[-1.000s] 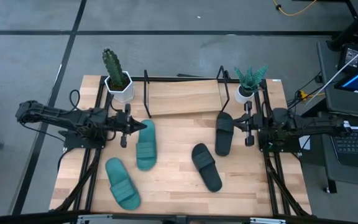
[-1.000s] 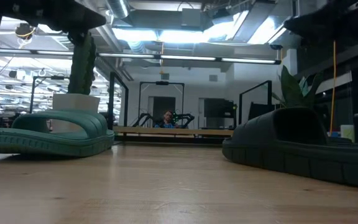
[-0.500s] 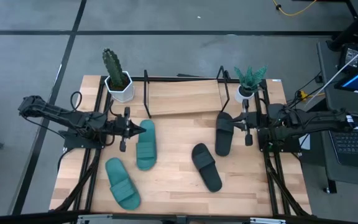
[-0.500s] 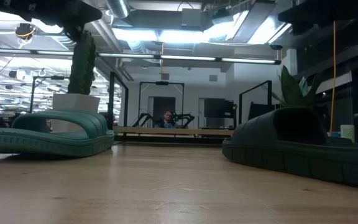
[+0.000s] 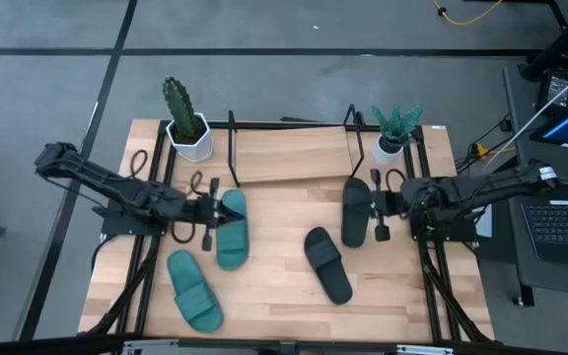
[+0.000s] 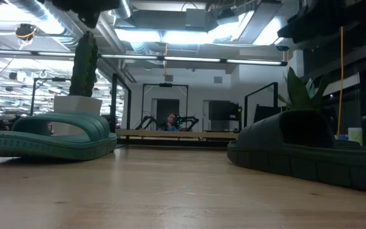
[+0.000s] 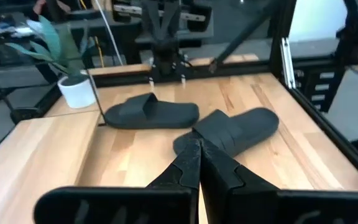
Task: Pick and place slides into the shelf
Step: Put the left black slide on the shelf
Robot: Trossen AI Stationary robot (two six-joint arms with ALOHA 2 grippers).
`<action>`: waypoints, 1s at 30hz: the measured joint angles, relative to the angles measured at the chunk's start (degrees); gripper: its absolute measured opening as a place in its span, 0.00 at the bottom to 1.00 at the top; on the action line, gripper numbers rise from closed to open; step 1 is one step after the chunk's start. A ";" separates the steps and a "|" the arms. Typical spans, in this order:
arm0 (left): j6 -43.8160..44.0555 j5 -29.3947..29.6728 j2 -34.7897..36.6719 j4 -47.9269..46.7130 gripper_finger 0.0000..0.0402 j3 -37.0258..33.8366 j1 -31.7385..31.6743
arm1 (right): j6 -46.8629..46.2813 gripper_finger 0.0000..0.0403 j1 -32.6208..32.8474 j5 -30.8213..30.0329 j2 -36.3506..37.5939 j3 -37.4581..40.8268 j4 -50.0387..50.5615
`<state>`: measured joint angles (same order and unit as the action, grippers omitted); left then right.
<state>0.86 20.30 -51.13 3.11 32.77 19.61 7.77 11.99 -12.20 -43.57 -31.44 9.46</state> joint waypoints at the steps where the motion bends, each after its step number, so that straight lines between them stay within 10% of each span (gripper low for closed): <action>1: -0.01 1.04 -1.65 -0.06 0.00 0.88 0.78 | 0.00 0.01 1.01 -0.95 -0.58 0.00 -0.18; 16: 2.09 11.72 -20.42 10.97 0.00 6.87 12.30 | -6.65 0.00 20.47 -16.85 -3.63 0.02 3.32; 30: 7.61 19.58 -29.40 23.39 0.00 6.87 14.04 | -13.37 0.01 23.55 -18.27 -9.45 0.07 8.96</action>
<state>8.47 39.88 -80.53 26.50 39.64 33.65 -5.61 35.54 -30.47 -53.02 -31.38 18.42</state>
